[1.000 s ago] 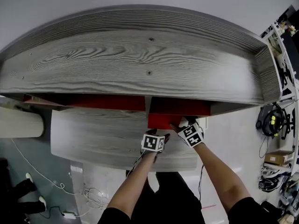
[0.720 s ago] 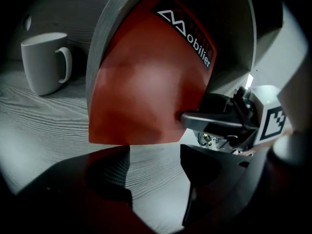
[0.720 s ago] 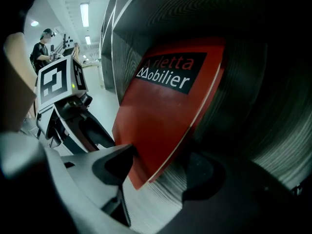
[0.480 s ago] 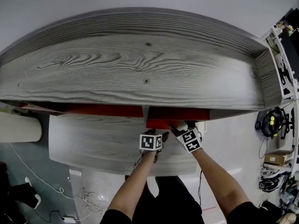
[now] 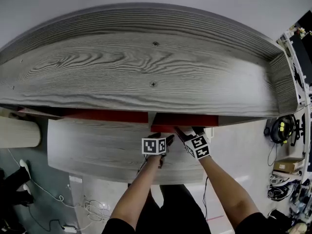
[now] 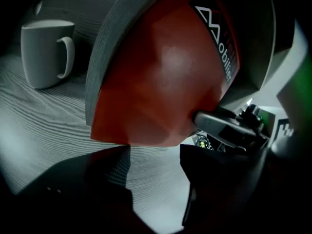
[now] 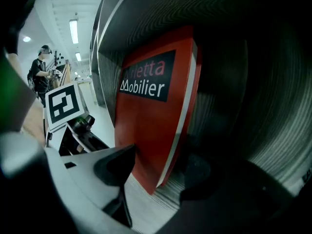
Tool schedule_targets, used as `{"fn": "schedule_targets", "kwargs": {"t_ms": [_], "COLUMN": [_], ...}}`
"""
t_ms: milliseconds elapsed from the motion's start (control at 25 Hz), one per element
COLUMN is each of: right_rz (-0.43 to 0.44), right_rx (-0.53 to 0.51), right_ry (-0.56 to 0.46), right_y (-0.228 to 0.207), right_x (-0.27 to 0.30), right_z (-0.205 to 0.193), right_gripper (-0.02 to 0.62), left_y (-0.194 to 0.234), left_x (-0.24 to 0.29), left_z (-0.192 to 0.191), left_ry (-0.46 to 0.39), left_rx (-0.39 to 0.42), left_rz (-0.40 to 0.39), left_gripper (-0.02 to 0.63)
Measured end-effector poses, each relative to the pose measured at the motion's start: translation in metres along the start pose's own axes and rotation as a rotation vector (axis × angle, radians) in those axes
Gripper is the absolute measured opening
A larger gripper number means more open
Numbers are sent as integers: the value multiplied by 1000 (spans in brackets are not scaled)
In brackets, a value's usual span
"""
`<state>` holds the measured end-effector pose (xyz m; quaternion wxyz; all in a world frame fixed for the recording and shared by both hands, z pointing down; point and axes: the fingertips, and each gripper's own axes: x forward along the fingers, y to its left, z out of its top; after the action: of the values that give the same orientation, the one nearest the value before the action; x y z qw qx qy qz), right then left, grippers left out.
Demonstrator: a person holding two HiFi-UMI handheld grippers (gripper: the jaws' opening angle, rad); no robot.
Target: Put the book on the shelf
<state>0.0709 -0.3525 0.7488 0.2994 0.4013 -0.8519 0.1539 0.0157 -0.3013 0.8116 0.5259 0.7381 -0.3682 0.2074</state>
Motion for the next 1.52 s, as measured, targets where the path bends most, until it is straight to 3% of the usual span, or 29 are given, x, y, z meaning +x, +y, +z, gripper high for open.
{"fn": "schedule_targets", "kwargs": {"t_ms": [240, 800, 1080, 1520], "right_rz": [-16, -31, -63, -90], "right_rx": [-48, -79, -17, 21], "right_ry": [-30, -60, -33, -25], "right_y": [1, 3, -2, -11], "right_x": [-4, -3, -4, 1], "right_z": [1, 2, -4, -3], "right_gripper": [270, 250, 252, 213], "left_y": [0, 4, 2, 0], "left_x": [0, 6, 7, 13], "left_z": [7, 25, 39, 55], "left_ry": [-35, -109, -140, -169], "left_rx": [-95, -187, -143, -160], "left_rz": [-24, -56, -52, -69], "left_gripper": [314, 311, 310, 310]}}
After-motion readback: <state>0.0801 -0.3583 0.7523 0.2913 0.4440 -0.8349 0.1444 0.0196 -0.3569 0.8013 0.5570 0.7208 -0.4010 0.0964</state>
